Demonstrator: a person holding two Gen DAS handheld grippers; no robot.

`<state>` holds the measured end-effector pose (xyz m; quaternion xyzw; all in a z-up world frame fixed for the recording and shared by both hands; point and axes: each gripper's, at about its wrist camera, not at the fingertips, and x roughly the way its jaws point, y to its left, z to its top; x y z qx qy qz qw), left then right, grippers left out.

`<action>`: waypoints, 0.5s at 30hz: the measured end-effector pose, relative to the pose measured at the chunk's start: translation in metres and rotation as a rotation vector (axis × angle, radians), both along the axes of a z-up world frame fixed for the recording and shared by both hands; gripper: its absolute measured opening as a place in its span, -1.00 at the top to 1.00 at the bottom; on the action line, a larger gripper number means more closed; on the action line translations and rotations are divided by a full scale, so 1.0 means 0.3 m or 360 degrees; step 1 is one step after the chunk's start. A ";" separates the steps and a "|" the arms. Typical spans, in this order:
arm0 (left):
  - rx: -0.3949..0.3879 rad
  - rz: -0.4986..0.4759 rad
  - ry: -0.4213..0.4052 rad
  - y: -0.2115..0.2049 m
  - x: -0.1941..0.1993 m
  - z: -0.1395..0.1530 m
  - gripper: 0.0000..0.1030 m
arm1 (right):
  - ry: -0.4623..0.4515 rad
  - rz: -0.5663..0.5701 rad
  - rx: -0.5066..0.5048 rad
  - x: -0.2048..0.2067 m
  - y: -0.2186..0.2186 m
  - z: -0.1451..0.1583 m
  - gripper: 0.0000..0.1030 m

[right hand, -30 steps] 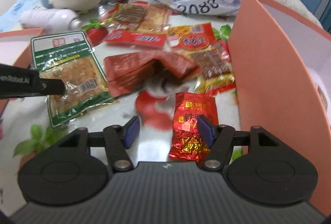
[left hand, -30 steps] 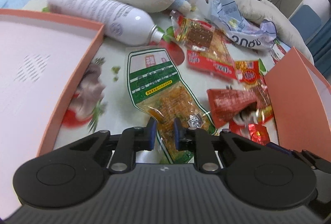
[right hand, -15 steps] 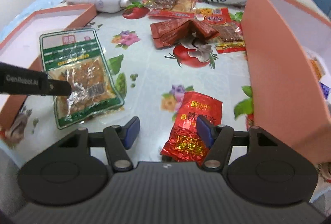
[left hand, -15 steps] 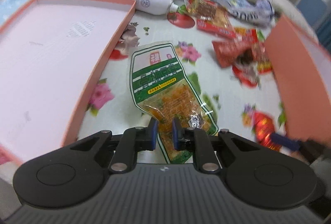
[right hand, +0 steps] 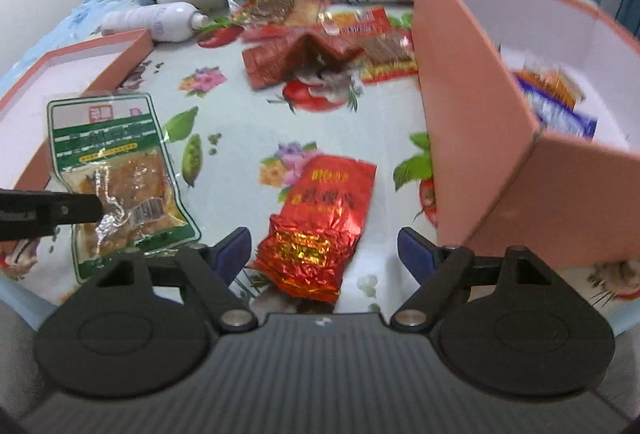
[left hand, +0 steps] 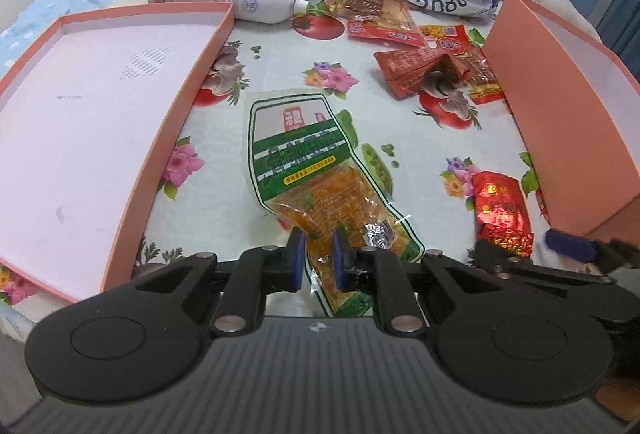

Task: Organize snacks
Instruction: 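Grasp the red foil tea packet with the right gripper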

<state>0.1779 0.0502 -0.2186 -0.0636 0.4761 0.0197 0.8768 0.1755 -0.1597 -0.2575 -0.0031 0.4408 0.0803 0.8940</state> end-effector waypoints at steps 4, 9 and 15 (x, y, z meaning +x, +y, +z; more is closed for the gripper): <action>0.0004 -0.0034 -0.0026 -0.025 -0.001 0.020 0.69 | 0.0008 0.0021 0.0044 -0.003 -0.011 0.000 -0.08; -0.0043 -0.0045 -0.0067 -0.041 -0.014 0.062 0.76 | -0.0059 0.0025 0.0042 -0.025 -0.027 0.056 -0.06; -0.0097 -0.0074 -0.0120 -0.076 -0.052 0.136 0.82 | -0.0133 0.0026 0.0070 -0.087 -0.076 0.162 -0.06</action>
